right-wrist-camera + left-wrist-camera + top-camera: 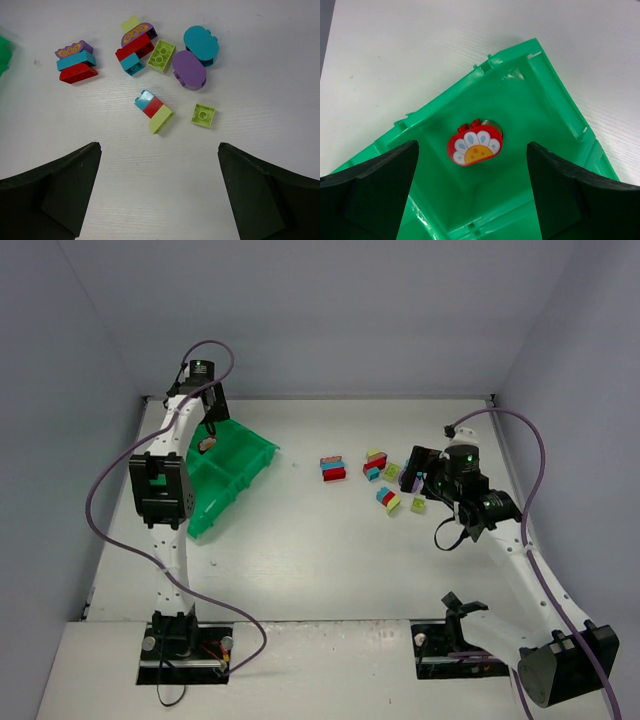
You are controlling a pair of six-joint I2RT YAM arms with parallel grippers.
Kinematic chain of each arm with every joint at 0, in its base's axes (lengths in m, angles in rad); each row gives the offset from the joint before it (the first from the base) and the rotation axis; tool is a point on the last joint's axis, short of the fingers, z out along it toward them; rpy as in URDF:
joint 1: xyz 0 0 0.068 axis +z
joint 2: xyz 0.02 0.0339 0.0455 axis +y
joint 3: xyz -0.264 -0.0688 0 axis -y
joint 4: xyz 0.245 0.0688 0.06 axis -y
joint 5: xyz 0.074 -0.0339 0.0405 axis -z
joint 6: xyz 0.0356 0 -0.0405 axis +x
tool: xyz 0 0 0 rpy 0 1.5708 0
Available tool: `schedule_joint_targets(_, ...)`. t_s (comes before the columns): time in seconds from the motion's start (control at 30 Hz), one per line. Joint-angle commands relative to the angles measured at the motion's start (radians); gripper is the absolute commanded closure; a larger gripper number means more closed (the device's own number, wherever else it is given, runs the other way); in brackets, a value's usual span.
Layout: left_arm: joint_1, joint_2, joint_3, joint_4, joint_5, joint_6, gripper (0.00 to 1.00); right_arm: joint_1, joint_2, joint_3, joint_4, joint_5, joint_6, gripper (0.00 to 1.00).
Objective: Sort the legos into containers by color
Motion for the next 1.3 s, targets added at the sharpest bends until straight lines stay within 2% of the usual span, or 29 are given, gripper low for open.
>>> schedule_joint_targets(0.0,-0.015,-0.179,-0.038,0.036,0.015,-0.014,0.18,0.002,-0.013,-0.020,0.046,0.053,0.018,0.01)
schedule_joint_targets(0.13,-0.079,-0.295,-0.121,0.032,0.030,-0.020,0.18,0.002,-0.030,-0.041,0.044,0.073,0.045,0.11)
schedule_joint_targets(0.2,-0.122,-0.374,-0.168,0.039,0.041,-0.022,0.18,0.002,-0.036,-0.051,0.043,0.082,0.065,0.20)
schedule_joint_targets(0.33,-0.294,-0.506,-0.347,0.088,0.085,-0.017,0.18,0.002,-0.037,-0.078,0.044,0.087,0.082,0.30)
schedule_joint_targets(0.43,-0.389,-0.545,-0.423,0.104,0.119,-0.022,0.18,0.002,-0.034,-0.090,0.044,0.090,0.091,0.35)
schedule_joint_targets(0.47,-0.456,-0.563,-0.466,0.113,0.121,-0.025,0.18,0.002,-0.027,-0.097,0.043,0.093,0.096,0.38)
schedule_joint_targets(0.6,-0.628,-0.570,-0.550,0.174,0.130,0.030,0.18,0.002,-0.016,-0.104,0.044,0.110,0.110,0.39)
schedule_joint_targets(0.7,-0.716,-0.525,-0.541,0.184,0.132,0.035,0.18,0.002,-0.002,-0.106,0.052,0.105,0.110,0.32)
schedule_joint_targets(0.83,-0.721,-0.502,-0.538,0.184,0.136,-0.032,0.18,0.002,0.047,-0.115,0.053,0.090,0.120,0.31)
schedule_joint_targets(1.0,-0.721,-0.507,-0.558,0.168,0.124,-0.042,0.18,0.001,0.047,-0.147,0.087,0.151,0.200,0.31)
schedule_joint_targets(1.03,-0.721,-0.511,-0.564,0.162,0.122,-0.040,0.18,0.001,0.134,-0.149,0.089,0.165,0.215,0.39)
schedule_joint_targets(1.1,-0.719,-0.523,-0.583,0.161,0.116,-0.043,0.18,-0.004,0.180,-0.149,0.092,0.208,0.268,0.44)
schedule_joint_targets(1.27,-0.718,-0.549,-0.616,0.150,0.103,-0.049,0.18,-0.034,0.333,-0.124,0.125,0.232,0.306,0.45)
